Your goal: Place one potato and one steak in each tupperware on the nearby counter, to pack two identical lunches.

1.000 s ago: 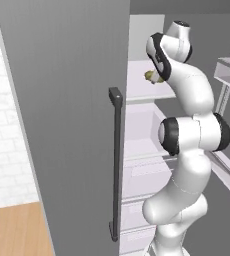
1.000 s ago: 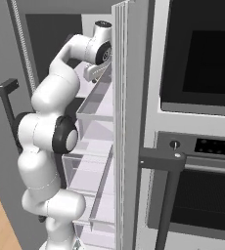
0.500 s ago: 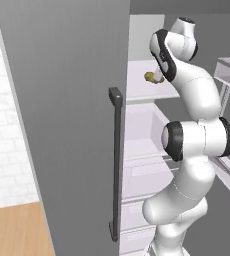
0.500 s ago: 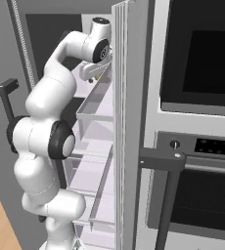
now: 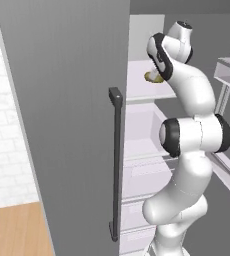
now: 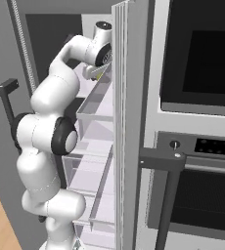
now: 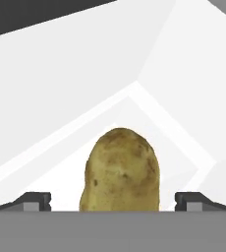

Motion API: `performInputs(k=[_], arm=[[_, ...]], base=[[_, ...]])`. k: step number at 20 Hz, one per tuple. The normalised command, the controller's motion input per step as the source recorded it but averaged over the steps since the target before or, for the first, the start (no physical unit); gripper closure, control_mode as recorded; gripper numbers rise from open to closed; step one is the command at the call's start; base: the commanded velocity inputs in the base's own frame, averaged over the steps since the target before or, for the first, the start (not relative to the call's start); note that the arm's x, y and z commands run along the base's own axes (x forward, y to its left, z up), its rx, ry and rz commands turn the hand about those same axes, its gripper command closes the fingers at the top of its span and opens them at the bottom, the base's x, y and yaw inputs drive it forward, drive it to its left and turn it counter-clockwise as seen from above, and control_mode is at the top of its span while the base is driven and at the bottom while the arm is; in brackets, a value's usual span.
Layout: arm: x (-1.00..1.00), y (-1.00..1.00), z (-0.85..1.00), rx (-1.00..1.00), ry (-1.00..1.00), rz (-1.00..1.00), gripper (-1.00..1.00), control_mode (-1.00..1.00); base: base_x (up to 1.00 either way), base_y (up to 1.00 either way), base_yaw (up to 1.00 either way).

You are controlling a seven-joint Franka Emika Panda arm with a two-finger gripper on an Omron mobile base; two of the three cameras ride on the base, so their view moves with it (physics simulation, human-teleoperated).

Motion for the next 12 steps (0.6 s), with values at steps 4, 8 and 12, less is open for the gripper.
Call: performInputs(k=[4, 8, 12], arm=[[0.18, -0.15, -0.17, 0.06, 0.12, 0.00, -1.00, -1.00], [0.18, 0.00, -0.39, 0.04, 0.02, 0.00, -1.00, -1.00], [0.05, 0.00, -0.30, 0.03, 0.04, 0.00, -1.00, -1.00]], base=[[0.00, 0.00, 0.00], [0.00, 0.00, 0.00], [0.00, 0.00, 0.00]])
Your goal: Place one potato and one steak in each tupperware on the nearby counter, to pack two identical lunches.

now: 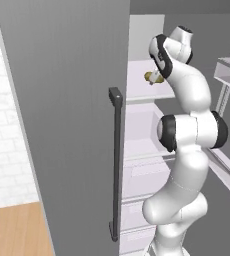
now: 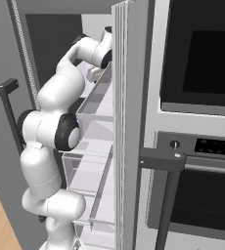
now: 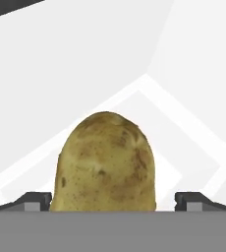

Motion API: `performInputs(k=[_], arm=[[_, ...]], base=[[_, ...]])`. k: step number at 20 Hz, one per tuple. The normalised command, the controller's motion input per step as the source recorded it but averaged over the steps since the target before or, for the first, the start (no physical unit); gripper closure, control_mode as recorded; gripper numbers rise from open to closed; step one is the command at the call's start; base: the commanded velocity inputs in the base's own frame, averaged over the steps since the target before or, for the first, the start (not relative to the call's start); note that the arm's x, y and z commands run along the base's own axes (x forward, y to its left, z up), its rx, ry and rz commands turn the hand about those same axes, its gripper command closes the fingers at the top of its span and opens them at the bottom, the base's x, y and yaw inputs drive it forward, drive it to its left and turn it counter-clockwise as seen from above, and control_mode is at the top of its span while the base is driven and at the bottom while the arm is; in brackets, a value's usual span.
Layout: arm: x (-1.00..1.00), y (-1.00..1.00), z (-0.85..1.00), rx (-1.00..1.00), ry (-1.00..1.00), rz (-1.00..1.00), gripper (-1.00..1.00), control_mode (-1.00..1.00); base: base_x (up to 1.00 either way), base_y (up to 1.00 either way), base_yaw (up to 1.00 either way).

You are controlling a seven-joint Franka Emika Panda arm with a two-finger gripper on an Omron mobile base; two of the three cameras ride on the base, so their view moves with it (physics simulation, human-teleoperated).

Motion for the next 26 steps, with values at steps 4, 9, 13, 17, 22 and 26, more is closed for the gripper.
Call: performInputs(k=[4, 9, 13, 17, 22, 26], arm=[[-0.01, 0.00, -0.03, 0.00, 0.05, 0.00, 1.00, -1.00], [-0.02, 0.00, 0.00, 0.00, 0.00, 0.00, 1.00, -1.00], [-0.47, 0.18, 0.00, -0.01, -0.03, -0.15, 1.00, -1.00], [-1.00, 0.40, 0.00, 0.00, -0.11, -0.33, 1.00, -1.00], [-1.00, 0.24, -0.02, 0.00, -0.13, -0.33, 1.00, -1.00], [-1.00, 0.00, -0.07, 0.00, -0.05, -0.33, 1.00, -1.00]], base=[[0.00, 0.00, 0.00], [0.00, 0.00, 0.00], [0.00, 0.00, 0.00], [0.00, 0.00, 0.00], [0.00, 0.00, 0.00], [0.00, 0.00, 0.00]])
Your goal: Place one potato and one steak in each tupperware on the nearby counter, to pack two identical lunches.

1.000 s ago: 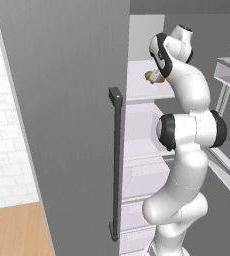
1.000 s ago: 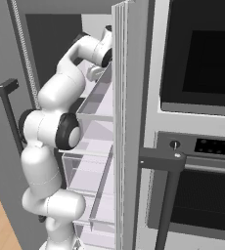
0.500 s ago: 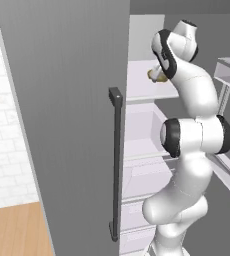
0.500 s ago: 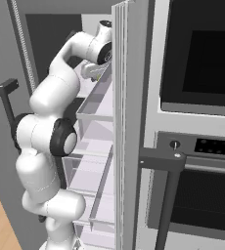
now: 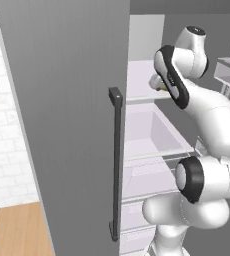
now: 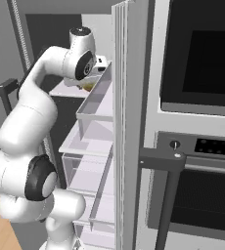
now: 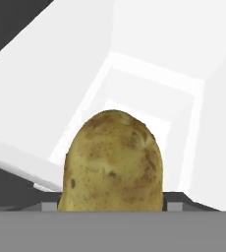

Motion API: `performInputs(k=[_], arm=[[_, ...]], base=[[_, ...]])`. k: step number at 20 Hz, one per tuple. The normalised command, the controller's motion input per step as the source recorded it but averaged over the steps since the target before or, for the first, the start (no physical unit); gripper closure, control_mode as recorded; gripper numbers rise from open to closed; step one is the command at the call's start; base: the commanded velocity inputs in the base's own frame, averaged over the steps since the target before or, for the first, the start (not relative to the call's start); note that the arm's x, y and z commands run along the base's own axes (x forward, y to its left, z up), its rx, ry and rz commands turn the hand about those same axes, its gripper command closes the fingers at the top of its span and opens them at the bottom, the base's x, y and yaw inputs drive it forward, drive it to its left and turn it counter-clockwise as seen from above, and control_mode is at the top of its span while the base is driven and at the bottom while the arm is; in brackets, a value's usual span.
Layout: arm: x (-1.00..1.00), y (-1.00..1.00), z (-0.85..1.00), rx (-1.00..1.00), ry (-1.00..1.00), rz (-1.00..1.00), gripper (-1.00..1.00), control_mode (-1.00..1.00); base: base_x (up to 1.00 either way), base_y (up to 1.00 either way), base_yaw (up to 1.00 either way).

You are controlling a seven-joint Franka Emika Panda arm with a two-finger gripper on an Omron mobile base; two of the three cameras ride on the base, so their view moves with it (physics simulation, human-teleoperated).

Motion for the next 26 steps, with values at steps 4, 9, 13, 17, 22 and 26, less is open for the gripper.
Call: performInputs(k=[4, 9, 13, 17, 22, 26], arm=[[-1.00, -0.01, 0.00, 0.00, 0.00, -0.29, 1.00, -1.00], [-1.00, -0.06, -0.18, 0.00, 0.03, -0.19, 1.00, -1.00], [-1.00, 0.00, -0.86, -0.01, 0.07, -0.09, 1.00, -1.00], [-1.00, 0.00, -0.88, 0.00, 0.11, -0.04, 1.00, -1.00], [-0.73, -0.05, -0.20, 0.00, 0.06, -0.08, 1.00, -1.00], [-0.33, -0.02, 0.00, 0.01, 0.00, -0.03, 1.00, -1.00]], base=[[0.00, 0.00, 0.00], [0.00, 0.00, 0.00], [0.00, 0.00, 0.00], [0.00, 0.00, 0.00], [0.00, 0.00, 0.00], [0.00, 0.00, 0.00]])
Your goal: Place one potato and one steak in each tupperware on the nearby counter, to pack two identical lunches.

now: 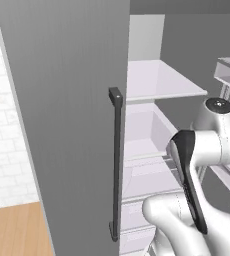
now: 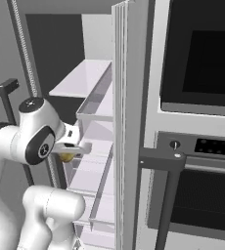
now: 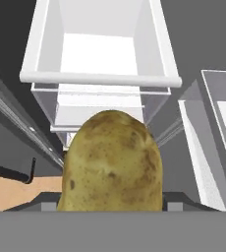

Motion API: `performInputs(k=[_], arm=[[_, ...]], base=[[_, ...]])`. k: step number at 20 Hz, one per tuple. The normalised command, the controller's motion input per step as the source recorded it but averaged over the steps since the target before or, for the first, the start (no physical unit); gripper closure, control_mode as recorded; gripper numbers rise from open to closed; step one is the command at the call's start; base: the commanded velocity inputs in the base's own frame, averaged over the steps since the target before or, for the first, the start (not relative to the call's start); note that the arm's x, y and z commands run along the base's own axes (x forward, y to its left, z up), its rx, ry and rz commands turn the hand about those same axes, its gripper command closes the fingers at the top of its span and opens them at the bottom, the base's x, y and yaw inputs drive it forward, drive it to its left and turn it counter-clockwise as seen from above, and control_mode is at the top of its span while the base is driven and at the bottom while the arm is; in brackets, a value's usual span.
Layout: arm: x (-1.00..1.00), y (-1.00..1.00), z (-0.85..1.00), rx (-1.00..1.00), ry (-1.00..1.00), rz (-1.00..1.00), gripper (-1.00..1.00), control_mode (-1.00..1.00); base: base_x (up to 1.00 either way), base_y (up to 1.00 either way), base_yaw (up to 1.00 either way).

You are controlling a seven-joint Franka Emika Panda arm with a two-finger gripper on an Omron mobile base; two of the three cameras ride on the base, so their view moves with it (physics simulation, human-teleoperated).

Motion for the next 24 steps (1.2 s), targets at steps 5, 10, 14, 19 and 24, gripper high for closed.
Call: performInputs(k=[5, 10, 14, 19, 24], arm=[[0.00, 0.00, 0.00, 0.00, 0.00, 0.00, 1.00, 1.00], [0.00, 0.00, 0.00, 0.00, 0.00, 0.00, 1.00, 1.00], [0.00, 0.00, 0.00, 0.00, 0.00, 0.00, 1.00, 1.00], [0.00, 0.00, 0.00, 0.00, 0.00, 0.00, 1.00, 1.00], [0.00, 0.00, 0.00, 0.00, 0.00, 0.00, 1.00, 1.00]], base=[[-1.00, -0.02, -0.02], [-1.00, 0.00, -0.05], [-1.00, 0.00, -0.13], [-0.99, -0.22, -0.33], [-0.50, -0.70, -0.51]])
